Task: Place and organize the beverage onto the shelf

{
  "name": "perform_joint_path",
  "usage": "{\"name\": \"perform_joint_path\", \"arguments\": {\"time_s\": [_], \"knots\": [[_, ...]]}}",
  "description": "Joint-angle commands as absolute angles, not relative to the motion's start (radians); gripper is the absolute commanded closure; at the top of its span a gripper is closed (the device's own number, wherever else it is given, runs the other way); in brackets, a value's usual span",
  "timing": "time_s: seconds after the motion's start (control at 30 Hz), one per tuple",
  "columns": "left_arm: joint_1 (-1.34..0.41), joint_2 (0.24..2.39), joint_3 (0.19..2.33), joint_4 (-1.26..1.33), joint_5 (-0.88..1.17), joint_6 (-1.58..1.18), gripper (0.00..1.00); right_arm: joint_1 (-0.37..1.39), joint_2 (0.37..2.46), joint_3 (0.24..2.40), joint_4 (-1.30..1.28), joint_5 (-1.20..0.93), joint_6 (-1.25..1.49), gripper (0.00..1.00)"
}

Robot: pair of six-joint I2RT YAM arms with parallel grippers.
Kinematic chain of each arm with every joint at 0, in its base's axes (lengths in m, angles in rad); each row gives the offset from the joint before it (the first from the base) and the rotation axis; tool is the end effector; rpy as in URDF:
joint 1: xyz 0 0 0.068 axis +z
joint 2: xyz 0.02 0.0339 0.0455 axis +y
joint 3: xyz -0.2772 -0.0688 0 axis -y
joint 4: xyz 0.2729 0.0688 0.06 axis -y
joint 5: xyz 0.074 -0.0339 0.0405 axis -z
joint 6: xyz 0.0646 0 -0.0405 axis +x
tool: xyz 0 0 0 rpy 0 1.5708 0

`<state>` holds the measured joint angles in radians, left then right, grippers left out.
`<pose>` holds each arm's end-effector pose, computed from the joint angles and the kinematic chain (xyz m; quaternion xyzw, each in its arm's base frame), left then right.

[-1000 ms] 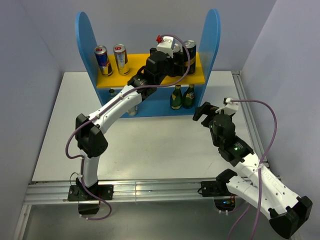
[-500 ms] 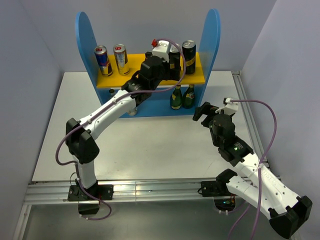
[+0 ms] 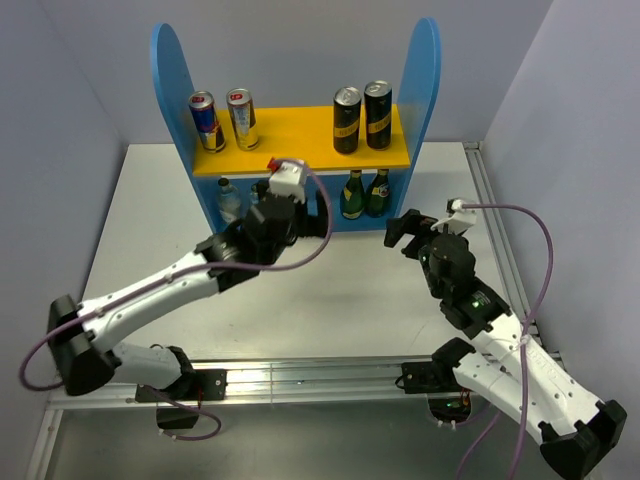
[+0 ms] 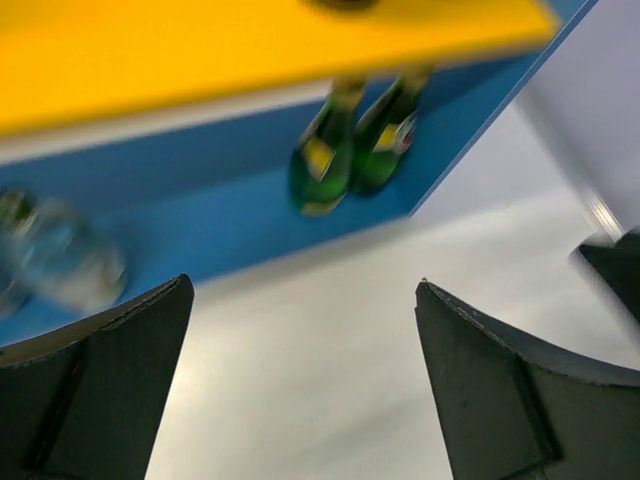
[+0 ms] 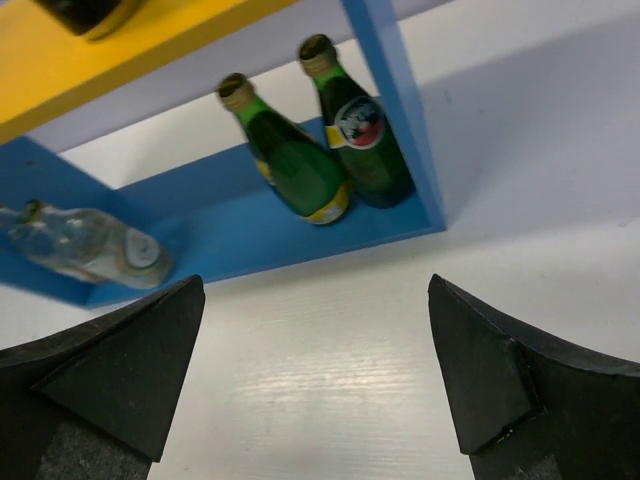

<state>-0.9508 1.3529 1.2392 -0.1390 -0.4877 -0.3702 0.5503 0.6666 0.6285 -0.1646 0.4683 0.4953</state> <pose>0.2367 -0.2794 0.3800 0.0779 0.7774 -0.2138 0.5864 0.1909 0.0829 0.3080 0.1258 0.7576 0.1511 0.6224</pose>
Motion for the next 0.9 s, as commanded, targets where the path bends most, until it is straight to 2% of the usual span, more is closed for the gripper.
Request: {"name": "perform_joint_path", "arguments": {"time_s": [0.0,0.17,0.23,0.4,0.47,0.87], "knots": [[-1.023,1.185,1.094,-0.297,-0.708,-0.523,0.01,0.558,0.597,0.637,-0.119,0.342,0.468,0.00],[-1.071,0.930,1.097,-0.636,-0.869,-0.721,0.01,0.569,0.531,0.751,-0.204,0.239,0.509,0.00],[-1.072,0.875,1.190,-0.784,-0.896,-0.755,0.01,0.569,0.555,0.880,-0.297,0.180,0.522,0.00],[-1.071,0.772,1.397,-0.957,-0.910,-0.735,0.01,0.568,0.649,1.190,-0.573,0.130,0.486,0.00],[-1.071,0.772,1.443,-1.044,-0.933,-0.767,0.01,0.569,0.678,1.250,-0.661,0.138,0.471,0.00],[-1.072,0.741,1.362,-1.097,-0.925,-0.805,0.01,0.569,0.663,1.315,-0.723,0.170,0.443,0.00]]}}
